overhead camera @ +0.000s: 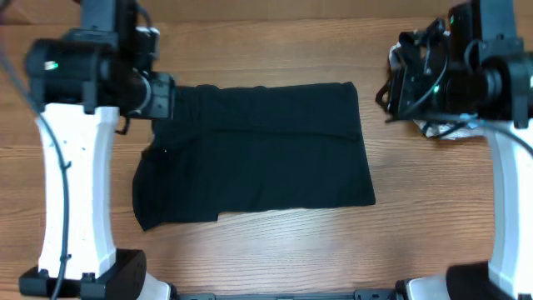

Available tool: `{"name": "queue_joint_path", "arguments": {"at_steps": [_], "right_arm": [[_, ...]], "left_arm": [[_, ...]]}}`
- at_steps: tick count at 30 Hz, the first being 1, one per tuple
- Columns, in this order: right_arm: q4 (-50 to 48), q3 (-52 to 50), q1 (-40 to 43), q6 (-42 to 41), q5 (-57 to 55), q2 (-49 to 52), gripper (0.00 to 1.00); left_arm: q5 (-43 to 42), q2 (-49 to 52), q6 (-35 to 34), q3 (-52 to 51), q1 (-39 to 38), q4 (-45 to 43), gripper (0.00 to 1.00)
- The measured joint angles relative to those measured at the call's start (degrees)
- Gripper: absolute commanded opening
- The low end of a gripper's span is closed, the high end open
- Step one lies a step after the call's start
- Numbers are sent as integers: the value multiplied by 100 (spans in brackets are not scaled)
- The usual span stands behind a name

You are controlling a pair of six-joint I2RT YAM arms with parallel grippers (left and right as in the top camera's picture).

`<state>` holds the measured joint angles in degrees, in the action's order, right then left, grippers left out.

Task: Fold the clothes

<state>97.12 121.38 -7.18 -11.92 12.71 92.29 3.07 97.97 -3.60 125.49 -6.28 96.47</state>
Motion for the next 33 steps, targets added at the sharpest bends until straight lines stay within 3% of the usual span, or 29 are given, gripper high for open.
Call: {"name": "queue_joint_path", "arguments": {"at_steps": [9,13,20,26,33], "right_arm": [[-197,-1943,-424,-284,35,-619,54],[-490,-2446,-422,-308,37,-588,55],[-793,-2566,-422,-317,35,-588,57],[-802,-2573,-422,-310,33,-588,57],[-791,-2573,-422,-308,33,-588,57]], "left_arm": [[892,28,-378,-2756,-85,-1231,58],[1102,70,-490,-3939,-85,-2275,57],[1572,57,-306,-5805,-50,-4835,56],[1600,66,192,-6581,44,-5630,52],[1600,68,304,-6673,142,-5923,43]]}}
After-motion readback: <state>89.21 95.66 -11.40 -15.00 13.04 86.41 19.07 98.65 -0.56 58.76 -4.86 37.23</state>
